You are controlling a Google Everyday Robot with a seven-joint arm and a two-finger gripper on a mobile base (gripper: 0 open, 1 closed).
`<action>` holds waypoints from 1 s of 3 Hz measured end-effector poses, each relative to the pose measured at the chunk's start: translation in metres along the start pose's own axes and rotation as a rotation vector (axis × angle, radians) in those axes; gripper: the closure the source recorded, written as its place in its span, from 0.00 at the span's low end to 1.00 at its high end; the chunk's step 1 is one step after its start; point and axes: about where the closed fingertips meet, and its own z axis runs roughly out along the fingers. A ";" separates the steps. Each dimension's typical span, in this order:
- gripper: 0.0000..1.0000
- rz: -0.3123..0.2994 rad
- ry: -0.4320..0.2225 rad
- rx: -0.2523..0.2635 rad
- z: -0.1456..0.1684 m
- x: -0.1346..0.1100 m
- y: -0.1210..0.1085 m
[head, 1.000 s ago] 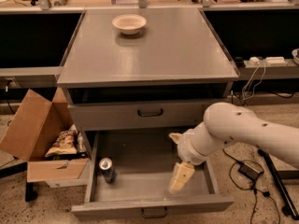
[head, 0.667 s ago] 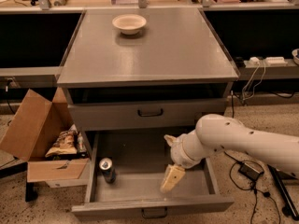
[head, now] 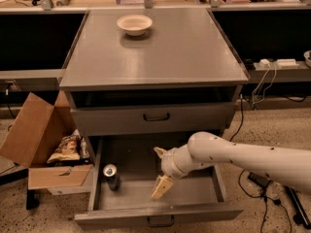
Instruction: Pick redbull can from middle drawer and place on counter
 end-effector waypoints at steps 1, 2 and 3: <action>0.00 -0.001 0.000 0.001 0.000 0.000 0.000; 0.00 0.030 -0.026 0.014 0.014 0.004 -0.012; 0.00 0.007 -0.067 0.019 0.048 -0.004 -0.029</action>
Offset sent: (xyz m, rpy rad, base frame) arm 0.0387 0.0093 -0.0325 0.0759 0.0125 -0.0892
